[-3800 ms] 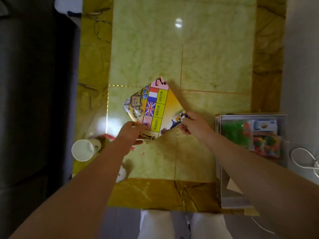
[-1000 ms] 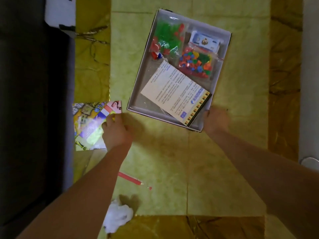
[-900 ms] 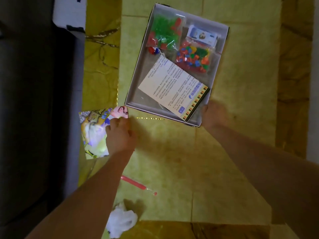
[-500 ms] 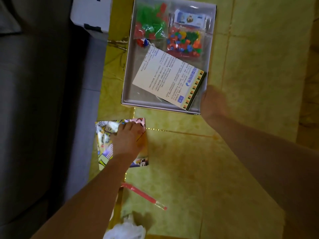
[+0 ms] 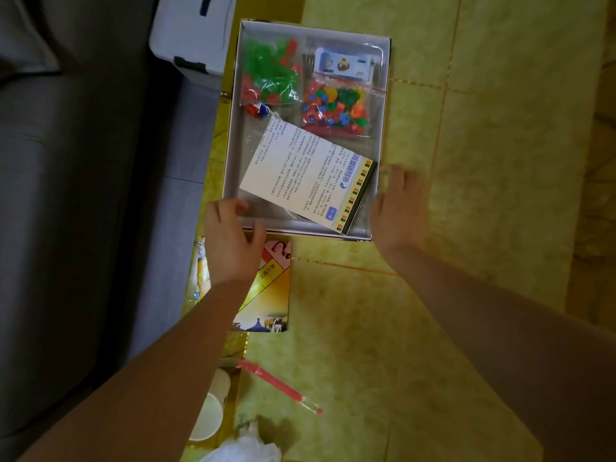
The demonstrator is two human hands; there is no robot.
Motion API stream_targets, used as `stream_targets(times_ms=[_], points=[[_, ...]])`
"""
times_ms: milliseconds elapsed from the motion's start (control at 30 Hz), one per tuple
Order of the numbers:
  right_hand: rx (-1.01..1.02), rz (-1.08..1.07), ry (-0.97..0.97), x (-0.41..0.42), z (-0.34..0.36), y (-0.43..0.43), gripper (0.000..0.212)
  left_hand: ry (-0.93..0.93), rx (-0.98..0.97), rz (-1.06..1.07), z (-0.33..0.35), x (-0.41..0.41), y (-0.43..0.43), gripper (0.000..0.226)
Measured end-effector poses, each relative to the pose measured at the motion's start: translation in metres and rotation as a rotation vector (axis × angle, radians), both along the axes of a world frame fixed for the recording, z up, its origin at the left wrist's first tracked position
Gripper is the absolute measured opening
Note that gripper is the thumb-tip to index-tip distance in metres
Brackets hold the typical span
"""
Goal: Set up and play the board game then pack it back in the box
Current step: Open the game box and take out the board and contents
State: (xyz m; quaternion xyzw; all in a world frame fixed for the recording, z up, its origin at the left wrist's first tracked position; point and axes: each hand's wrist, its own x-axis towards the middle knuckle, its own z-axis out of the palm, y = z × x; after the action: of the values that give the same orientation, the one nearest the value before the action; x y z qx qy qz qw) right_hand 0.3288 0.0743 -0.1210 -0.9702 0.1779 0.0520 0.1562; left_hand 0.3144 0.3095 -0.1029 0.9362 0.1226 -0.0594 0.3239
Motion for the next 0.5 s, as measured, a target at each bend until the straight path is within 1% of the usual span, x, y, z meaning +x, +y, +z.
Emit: stream_targets(times_ms=[33,67,100,133,200,267,300,333,400,433,467,500], points=[[0.057,0.055,-0.07,0.003,0.004,0.003,0.04,-0.001,0.021,-0.023,-0.003,0.006,-0.004,0.033],[0.129,0.129,-0.085,0.007,0.006,0.006,0.048,0.009,0.048,-0.045,-0.005,0.011,-0.008,0.038],[0.184,0.194,-0.039,0.011,0.008,0.011,0.058,0.027,0.076,-0.062,-0.007,0.014,-0.01,0.042],[0.198,0.24,0.047,0.016,0.009,0.017,0.069,0.041,0.097,-0.076,-0.009,0.015,-0.012,0.044],[0.111,0.271,0.214,0.027,0.009,0.024,0.085,0.054,0.11,-0.074,-0.01,0.017,-0.013,0.044],[0.028,0.248,0.278,0.036,0.01,0.028,0.093,0.06,0.115,-0.071,-0.009,0.016,-0.014,0.044],[0.003,0.23,0.284,0.039,0.013,0.029,0.089,0.068,0.112,-0.075,-0.009,0.015,-0.013,0.045],[-0.016,0.211,0.28,0.043,0.014,0.029,0.079,0.072,0.1,-0.081,-0.009,0.015,-0.012,0.046],[-0.007,0.184,0.231,0.045,0.019,0.027,0.047,0.071,0.055,-0.093,-0.009,0.013,-0.011,0.045],[0.077,0.151,0.196,0.043,0.021,0.025,0.032,0.066,0.022,-0.091,-0.007,0.011,-0.011,0.042],[0.237,0.079,0.161,0.039,0.023,0.023,0.021,0.061,-0.016,-0.073,-0.004,0.009,-0.011,0.038],[0.447,-0.016,0.131,0.034,0.025,0.022,0.014,0.056,-0.062,-0.031,0.0,0.006,-0.01,0.033]])
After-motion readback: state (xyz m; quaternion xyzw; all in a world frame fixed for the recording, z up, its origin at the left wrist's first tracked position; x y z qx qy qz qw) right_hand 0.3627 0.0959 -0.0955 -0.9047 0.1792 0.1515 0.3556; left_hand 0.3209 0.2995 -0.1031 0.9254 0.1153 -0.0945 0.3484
